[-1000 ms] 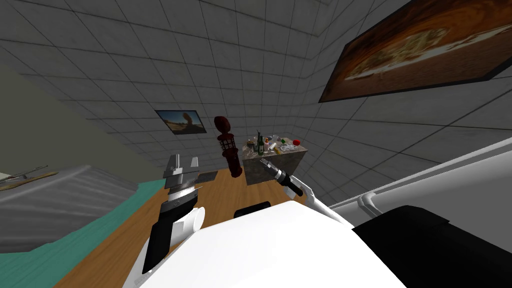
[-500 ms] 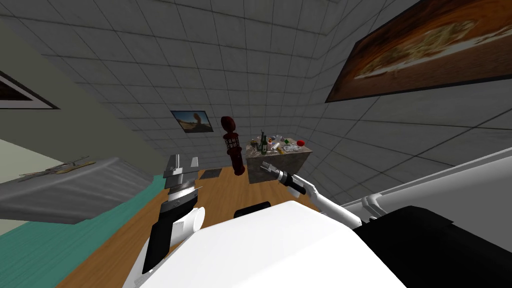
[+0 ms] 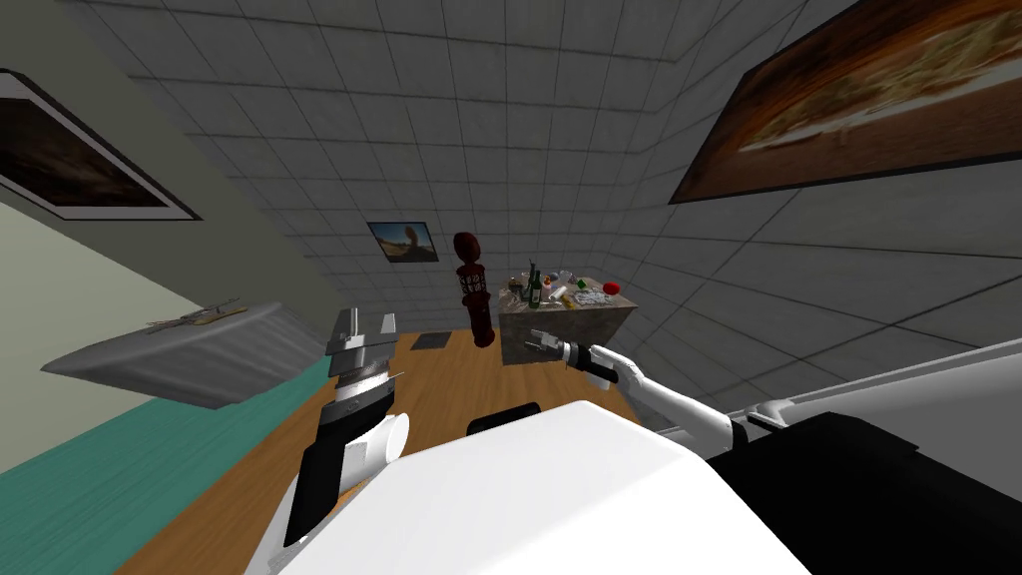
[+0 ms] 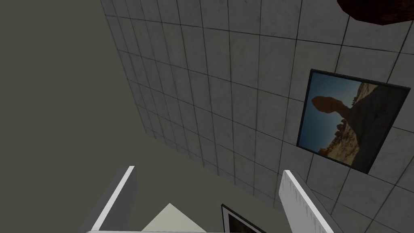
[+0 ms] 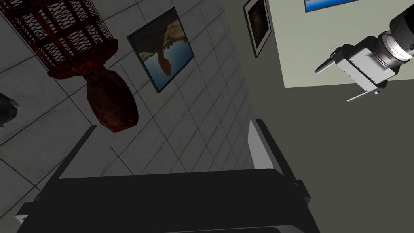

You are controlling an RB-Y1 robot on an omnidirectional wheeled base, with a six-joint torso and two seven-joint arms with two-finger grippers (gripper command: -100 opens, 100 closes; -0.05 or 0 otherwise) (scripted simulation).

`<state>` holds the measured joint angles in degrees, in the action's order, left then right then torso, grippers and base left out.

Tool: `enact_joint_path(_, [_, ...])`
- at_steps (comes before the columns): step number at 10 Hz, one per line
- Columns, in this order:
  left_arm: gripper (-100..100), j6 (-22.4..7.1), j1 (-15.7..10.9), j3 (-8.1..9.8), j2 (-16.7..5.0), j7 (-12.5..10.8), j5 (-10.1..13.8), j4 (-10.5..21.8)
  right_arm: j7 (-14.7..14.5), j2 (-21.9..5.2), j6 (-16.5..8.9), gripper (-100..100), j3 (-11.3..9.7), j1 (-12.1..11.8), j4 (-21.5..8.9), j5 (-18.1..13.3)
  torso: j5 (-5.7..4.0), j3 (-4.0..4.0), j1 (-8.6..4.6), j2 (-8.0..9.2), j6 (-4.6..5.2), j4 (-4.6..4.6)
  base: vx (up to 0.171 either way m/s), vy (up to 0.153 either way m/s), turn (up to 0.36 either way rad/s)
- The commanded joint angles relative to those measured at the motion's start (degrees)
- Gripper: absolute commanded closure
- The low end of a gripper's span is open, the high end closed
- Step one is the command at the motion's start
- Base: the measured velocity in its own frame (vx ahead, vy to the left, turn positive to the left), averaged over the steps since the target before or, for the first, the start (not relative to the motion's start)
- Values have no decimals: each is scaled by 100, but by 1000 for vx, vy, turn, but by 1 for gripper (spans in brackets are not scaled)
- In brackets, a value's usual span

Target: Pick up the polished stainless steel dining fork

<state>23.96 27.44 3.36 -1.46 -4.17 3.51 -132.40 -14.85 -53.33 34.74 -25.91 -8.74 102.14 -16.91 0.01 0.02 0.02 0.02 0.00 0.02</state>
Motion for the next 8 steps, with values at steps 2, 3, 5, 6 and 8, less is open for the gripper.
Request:
enact_joint_path(2, [0, 0, 1, 0, 0, 0, 0, 0, -124, -418, 205, -100, -134, 44, -432, -206, -1, -1, -3, -2, 4, -1, -2, 29, 143])
enact_joint_path(3, [0, 0, 0, 0, 0, 0, 0, 0, -124, -621, 205, -100, -134, 44, -432, -206, 0, -2, -1, -3, 2, -1, 5, 24, 107])
enact_joint_path(5, [0, 0, 0, 0, 0, 0, 0, 0, -182, -985, 290, -100, -227, 88, -666, -347, 0, -4, -2, -8, 1, -2, 16, 23, 153])
enact_joint_path(6, [0, 0, 1, 1, 0, 0, 0, 0, -238, -1188, 374, -100, -314, 121, -828, -488, -1, -5, -5, -10, 5, -2, 28, 27, 180])
enact_joint_path(8, [0, 0, 1, 1, 0, 0, 0, 0, -293, -1539, 457, -100, -397, 143, -1096, -628, -1, -8, -4, -14, 5, -3, 36, 23, 131])
